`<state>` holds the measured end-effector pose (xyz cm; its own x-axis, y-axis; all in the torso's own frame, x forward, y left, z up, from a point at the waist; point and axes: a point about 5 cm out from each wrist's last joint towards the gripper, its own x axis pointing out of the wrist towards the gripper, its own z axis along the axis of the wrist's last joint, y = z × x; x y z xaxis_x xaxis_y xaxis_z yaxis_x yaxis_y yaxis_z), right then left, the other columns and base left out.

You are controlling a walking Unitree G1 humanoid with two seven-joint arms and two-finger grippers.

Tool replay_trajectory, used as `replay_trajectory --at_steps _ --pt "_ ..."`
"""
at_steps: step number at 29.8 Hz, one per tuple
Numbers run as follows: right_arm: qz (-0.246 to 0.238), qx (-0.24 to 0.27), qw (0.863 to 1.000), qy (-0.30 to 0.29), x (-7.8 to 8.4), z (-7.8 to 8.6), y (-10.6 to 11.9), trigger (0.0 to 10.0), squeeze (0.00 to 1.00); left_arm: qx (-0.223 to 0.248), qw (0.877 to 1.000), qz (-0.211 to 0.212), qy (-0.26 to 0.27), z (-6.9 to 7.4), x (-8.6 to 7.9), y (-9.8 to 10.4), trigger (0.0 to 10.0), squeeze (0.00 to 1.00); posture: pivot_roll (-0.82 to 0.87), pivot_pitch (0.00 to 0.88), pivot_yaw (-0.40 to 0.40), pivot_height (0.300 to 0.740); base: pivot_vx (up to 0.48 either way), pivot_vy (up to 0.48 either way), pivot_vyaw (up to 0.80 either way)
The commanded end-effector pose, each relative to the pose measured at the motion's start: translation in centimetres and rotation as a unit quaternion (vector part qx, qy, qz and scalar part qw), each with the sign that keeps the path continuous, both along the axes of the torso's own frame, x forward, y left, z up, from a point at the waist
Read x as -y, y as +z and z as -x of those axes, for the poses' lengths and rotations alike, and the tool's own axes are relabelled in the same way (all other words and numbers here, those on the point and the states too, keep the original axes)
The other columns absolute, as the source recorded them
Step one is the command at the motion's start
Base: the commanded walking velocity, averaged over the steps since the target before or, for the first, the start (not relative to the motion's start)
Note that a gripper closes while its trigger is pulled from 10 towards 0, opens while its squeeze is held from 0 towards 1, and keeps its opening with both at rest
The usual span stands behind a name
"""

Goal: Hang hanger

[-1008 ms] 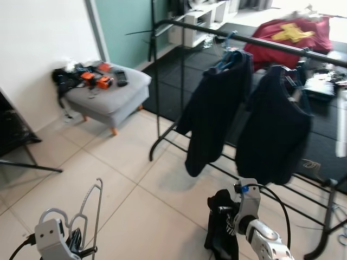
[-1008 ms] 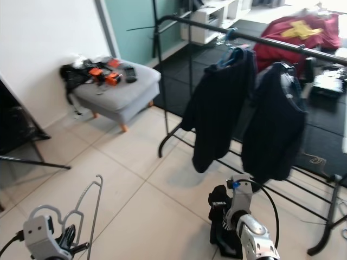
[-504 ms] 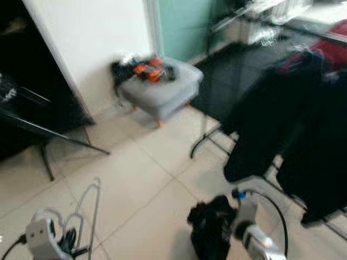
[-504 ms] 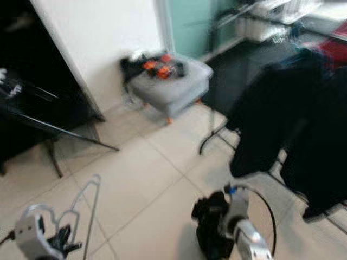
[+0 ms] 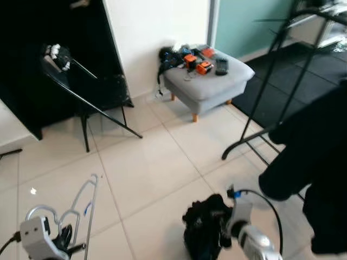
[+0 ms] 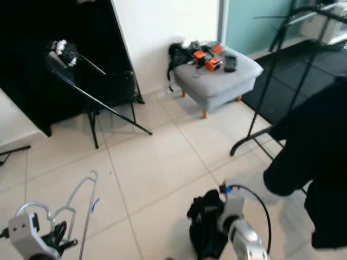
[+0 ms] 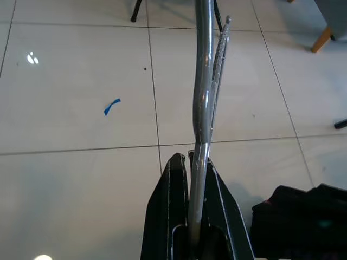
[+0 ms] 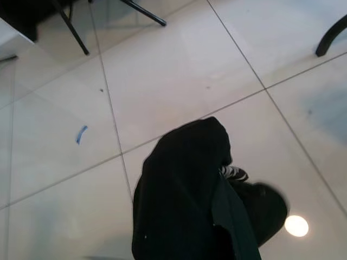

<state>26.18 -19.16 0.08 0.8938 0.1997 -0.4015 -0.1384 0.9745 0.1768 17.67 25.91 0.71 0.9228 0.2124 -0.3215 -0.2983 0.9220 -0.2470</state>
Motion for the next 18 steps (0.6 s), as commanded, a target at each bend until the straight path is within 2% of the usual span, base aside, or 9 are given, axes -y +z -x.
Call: replay_trajectory --at_steps 1,5,6,10,18 --pt "-0.009 0.008 1.000 0.008 -1.2 -0.1 0.1 10.0 0.00 -0.015 1.000 -0.004 0.007 0.9 -0.9 -0.3 10.0 0.00 -0.07 0.175 0.047 0.740 0.000 0.000 0.77" --pt "-0.010 0.008 1.000 0.005 -1.4 0.0 0.0 10.0 0.00 -0.017 1.000 -0.006 0.003 0.9 -1.1 -0.3 10.0 0.00 -0.09 0.166 0.013 0.740 0.000 0.000 0.77" --pt "-0.010 0.005 1.000 0.004 -1.1 -0.1 -0.1 10.0 0.00 -0.013 1.000 -0.011 0.006 0.9 -0.9 -0.3 10.0 0.00 -0.09 0.154 -0.039 0.740 0.000 0.000 0.74" --pt "-0.010 -0.001 1.000 0.006 -0.6 -0.9 0.2 10.0 0.00 -0.006 1.000 -0.016 0.008 0.7 -0.3 -0.2 10.0 0.00 -0.08 0.142 -0.066 0.740 0.000 0.000 0.74" --pt "0.000 -0.018 1.000 -0.003 0.6 -2.0 0.2 10.0 0.00 -0.007 1.000 -0.012 -0.022 0.2 0.9 -0.4 10.0 0.00 -0.09 0.137 -0.056 0.740 0.000 0.000 0.74"
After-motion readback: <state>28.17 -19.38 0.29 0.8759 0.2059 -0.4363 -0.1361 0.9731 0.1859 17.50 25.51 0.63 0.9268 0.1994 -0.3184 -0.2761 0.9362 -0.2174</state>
